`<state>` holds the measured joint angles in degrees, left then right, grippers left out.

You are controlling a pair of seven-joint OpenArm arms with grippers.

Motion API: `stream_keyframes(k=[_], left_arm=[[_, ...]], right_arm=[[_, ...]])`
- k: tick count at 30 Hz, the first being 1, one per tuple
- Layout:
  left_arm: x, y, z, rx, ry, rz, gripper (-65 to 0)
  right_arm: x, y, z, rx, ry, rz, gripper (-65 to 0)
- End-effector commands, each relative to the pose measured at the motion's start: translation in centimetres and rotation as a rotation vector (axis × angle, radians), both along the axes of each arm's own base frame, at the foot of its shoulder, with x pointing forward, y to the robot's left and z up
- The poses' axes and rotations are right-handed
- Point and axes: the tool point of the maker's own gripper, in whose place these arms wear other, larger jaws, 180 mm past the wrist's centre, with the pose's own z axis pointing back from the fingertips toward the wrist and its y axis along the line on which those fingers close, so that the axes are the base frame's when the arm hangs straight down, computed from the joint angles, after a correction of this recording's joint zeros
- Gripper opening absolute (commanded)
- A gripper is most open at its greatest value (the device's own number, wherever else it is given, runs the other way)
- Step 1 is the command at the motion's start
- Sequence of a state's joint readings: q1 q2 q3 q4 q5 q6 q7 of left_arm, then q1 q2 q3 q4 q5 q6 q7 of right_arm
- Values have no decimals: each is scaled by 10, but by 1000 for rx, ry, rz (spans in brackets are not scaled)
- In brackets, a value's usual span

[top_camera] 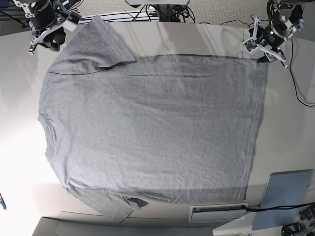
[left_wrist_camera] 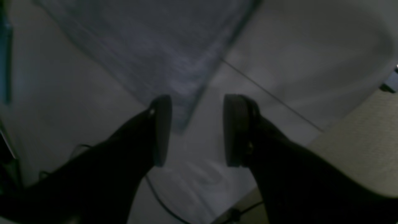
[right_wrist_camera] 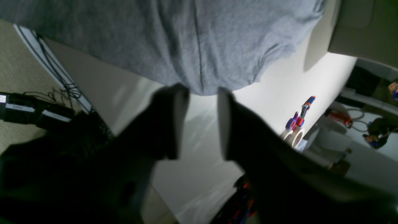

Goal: Fold the T-shirt properly
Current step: 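Move both grippers down to the shoulder corners of the grey T-shirt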

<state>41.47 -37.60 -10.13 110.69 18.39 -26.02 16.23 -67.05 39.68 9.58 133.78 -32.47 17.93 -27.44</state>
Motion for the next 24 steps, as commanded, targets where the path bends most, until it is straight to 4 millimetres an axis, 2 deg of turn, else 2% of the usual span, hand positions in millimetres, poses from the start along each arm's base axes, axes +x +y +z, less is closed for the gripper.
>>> stream_keyframes(k=[1,2,7,10,14,19,22,24], left_arm=[[6,-2,3,-4,-19,-13,-366],[6,-3,0,-4,-13,-17,-366],[15,-8,-18,32,-8,-50,-366],[24,1,-30,92,-9,-35,-366],[25,17,-43,139,31,-26,-366],[23,30,-46,179,49,-35,-367],[24,31,-45,185,53,-53,-367],[21,29,-47,182,72,-69,-391]], right_arm=[[2,3,4,13,-12,2,-354],[1,4,4,22,-10,1,-338],[4,4,5,10,-7,29,-336],[6,2,6,-4,-6,37,-337],[6,-1,6,-14,-4,28,-337],[6,-1,5,-16,-4,32,-337],[9,-1,6,-25,-3,54,-337],[10,-1,7,-31,-4,69,-337]])
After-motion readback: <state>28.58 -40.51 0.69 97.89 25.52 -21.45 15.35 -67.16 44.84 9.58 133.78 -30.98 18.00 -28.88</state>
